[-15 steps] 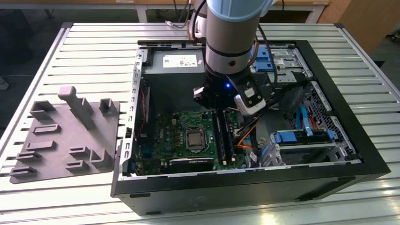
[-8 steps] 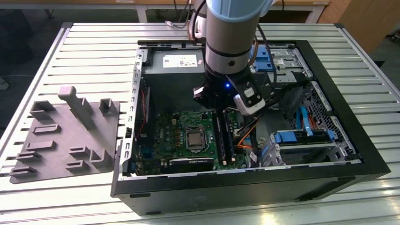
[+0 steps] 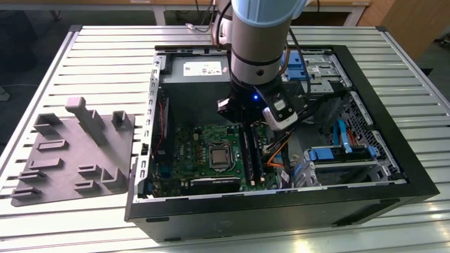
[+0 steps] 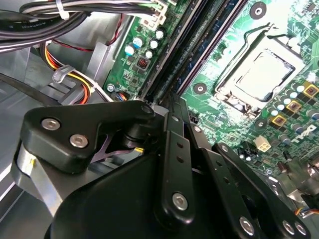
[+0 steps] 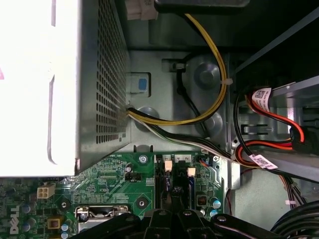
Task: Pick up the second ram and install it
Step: 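Press down the second ram until it locks into place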
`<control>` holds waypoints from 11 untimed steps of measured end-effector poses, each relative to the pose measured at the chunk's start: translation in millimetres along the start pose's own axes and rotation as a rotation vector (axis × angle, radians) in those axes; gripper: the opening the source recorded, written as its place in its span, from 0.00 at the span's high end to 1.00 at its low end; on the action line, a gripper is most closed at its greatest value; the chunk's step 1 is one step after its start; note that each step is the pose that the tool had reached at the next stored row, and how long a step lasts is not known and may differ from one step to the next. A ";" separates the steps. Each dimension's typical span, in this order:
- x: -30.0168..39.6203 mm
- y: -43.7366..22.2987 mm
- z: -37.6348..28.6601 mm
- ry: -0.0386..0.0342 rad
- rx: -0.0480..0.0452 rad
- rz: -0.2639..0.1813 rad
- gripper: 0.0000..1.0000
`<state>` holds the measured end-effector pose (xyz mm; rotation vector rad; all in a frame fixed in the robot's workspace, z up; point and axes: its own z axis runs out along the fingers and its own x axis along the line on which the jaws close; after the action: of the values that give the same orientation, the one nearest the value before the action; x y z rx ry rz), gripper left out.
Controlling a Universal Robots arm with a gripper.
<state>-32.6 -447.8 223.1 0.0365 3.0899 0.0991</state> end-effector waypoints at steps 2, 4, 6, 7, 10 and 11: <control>0.0 0.0 0.4 0.0001 0.0002 0.000 0.89; 0.0 0.0 0.5 0.0000 0.0000 0.000 0.89; 0.0 0.0 0.6 0.0000 0.0000 0.000 0.89; 0.0 0.0 0.8 -0.0001 -0.0001 0.000 0.89; 0.1 -0.1 1.8 0.0000 0.0000 0.000 0.89; 0.1 -0.1 2.0 0.0001 0.0001 0.000 0.89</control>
<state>-32.6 -447.7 221.1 0.0364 3.0900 0.0990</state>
